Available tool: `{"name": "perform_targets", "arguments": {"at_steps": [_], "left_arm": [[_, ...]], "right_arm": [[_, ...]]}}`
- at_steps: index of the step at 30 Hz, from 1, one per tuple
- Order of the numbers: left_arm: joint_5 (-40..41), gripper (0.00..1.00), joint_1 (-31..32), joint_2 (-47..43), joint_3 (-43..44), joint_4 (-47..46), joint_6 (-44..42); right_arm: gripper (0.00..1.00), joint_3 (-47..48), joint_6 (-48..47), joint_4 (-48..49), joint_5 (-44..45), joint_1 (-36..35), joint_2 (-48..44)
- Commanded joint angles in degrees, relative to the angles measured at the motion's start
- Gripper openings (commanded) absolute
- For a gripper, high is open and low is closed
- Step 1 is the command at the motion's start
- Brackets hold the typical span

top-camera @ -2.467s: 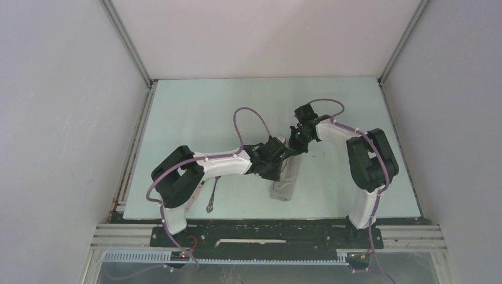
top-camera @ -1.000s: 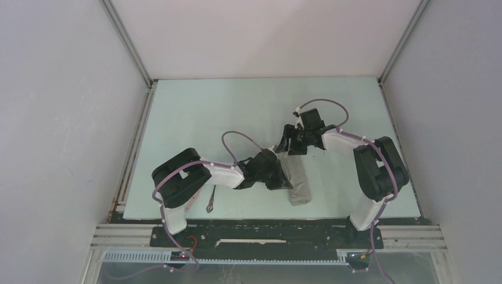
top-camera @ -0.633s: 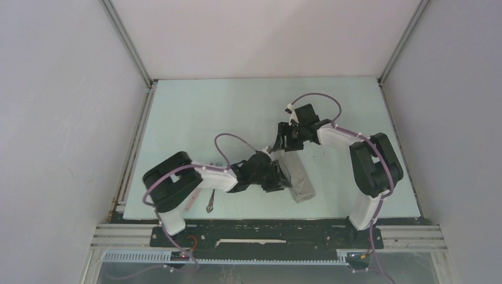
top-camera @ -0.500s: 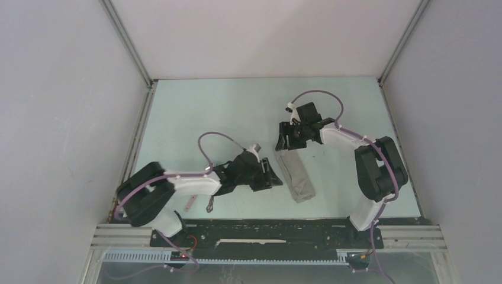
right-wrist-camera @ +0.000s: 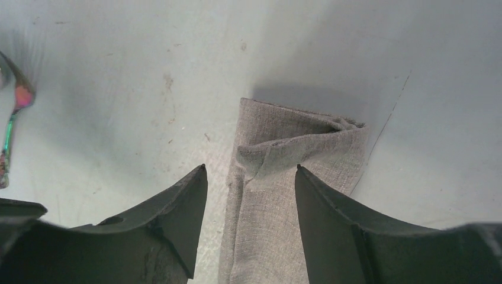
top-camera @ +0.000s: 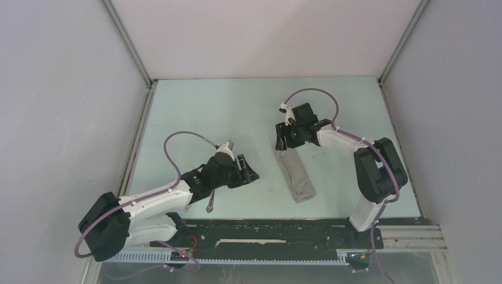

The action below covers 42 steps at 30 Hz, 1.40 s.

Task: Fold the napkin into a case and place the utensils inside
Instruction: Pick up the top corner of the smaller rectangle folded napkin from the center of the board.

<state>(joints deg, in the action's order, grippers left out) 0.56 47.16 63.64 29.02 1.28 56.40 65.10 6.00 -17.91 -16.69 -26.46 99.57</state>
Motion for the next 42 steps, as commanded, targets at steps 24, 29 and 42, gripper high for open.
{"name": "perform_targets", "arguments": {"at_steps": [24,29,42], "left_arm": [[1.6,0.67,-1.7,-1.0,-1.4,1.0,-2.1],[1.6,0.67,-2.0,-1.5,-1.7,1.1,-2.1],[2.2,0.68,-2.3,0.3,0.9,1.7,-5.1]], "right_arm": [[0.48,1.3,-3.4,3.4,15.6,-8.3,4.8],[0.46,1.4,-3.4,3.8,16.7,-8.8,5.6],[0.04,1.4,-2.9,2.5,18.4,-9.4,3.7]]}}
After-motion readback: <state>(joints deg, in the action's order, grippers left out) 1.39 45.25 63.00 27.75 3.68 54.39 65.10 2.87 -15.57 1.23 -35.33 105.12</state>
